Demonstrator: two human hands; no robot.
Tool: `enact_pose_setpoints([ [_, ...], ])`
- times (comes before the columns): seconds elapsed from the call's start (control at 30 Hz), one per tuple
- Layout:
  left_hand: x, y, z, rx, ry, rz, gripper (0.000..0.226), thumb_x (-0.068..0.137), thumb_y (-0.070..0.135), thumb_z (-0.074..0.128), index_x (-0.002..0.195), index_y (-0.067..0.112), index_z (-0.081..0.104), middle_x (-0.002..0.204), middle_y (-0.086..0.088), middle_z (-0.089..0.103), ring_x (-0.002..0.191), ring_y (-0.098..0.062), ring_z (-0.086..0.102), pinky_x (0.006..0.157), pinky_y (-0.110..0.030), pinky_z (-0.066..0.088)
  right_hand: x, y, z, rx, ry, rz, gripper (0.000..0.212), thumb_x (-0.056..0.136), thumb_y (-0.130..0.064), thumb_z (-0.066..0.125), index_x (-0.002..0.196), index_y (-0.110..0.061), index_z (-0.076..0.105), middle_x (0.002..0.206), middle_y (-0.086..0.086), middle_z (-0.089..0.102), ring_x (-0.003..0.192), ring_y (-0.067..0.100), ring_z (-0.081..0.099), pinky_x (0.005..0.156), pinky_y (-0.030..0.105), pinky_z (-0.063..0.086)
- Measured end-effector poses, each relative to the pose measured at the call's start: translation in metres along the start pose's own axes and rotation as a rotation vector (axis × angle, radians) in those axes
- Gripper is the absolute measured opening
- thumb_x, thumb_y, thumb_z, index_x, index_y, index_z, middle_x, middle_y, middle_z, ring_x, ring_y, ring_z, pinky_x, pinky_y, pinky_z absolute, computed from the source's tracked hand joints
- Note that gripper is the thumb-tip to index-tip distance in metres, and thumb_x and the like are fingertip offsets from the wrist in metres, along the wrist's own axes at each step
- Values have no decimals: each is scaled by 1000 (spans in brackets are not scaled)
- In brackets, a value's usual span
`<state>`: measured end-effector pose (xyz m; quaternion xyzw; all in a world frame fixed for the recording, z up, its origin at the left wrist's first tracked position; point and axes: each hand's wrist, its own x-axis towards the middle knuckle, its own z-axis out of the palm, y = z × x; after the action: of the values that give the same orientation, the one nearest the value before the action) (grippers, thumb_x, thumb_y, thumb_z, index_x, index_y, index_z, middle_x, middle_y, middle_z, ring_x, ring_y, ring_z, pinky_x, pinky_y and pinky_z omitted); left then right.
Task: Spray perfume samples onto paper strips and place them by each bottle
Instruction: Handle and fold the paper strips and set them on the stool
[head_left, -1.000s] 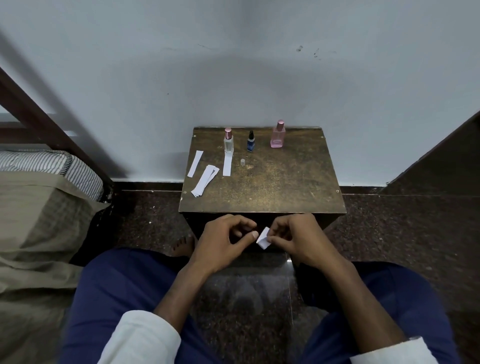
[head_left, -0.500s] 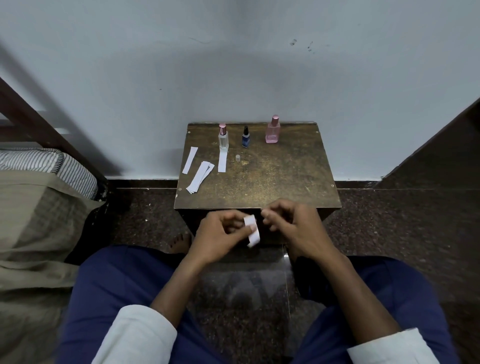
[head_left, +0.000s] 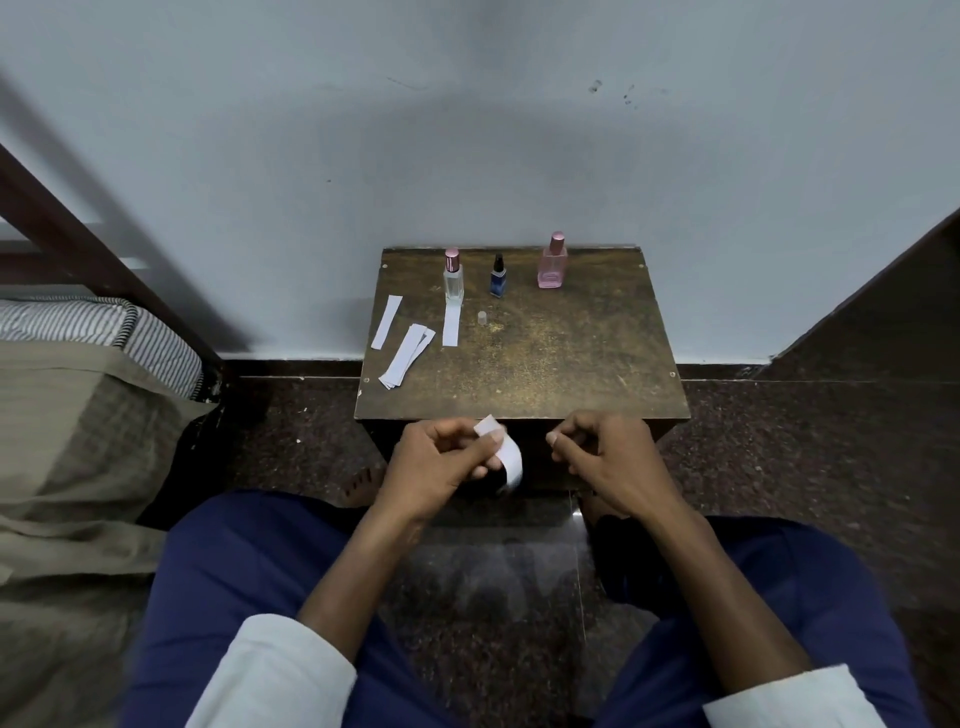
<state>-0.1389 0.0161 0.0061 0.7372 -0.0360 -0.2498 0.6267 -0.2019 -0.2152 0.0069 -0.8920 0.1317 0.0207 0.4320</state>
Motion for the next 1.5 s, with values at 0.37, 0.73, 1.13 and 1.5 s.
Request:
enact_pose_setpoints([
  [0.37,-1,7,12,-153,-49,-5,10,94,14,79,99,5,80,80,-8,78,71,-6,71,63,-15,54,-7,-17,7,476,-362,64,56,97,-67,52,113,-19,77,117,2,78,117,24,68,94,36,49],
  [0.73,2,4,6,-242,53,-34,13,97,10,76,106,0,79,89,-12,80,83,-8,76,74,-14,60,-3,-6,6,391,-376,92,12,101,-30,69,96,-22,76,107,-1,81,89,8,68,79,34,49],
  [1.13,-3,20,4,-366,-80,-48,11,96,13,73,104,5,75,73,-3,73,63,-3,68,61,-10,56,-2,2,5,136,-330,119,21,101,-42,68,96,-22,74,88,-3,81,68,5,70,66,21,53],
  [1.5,-5,18,-5,-338,-204,-177,10,90,17,77,95,9,78,74,-3,73,61,-3,69,54,-9,54,-1,22,6,-320,-352,149,31,99,-54,64,92,-25,71,82,-4,70,80,14,68,79,38,56],
])
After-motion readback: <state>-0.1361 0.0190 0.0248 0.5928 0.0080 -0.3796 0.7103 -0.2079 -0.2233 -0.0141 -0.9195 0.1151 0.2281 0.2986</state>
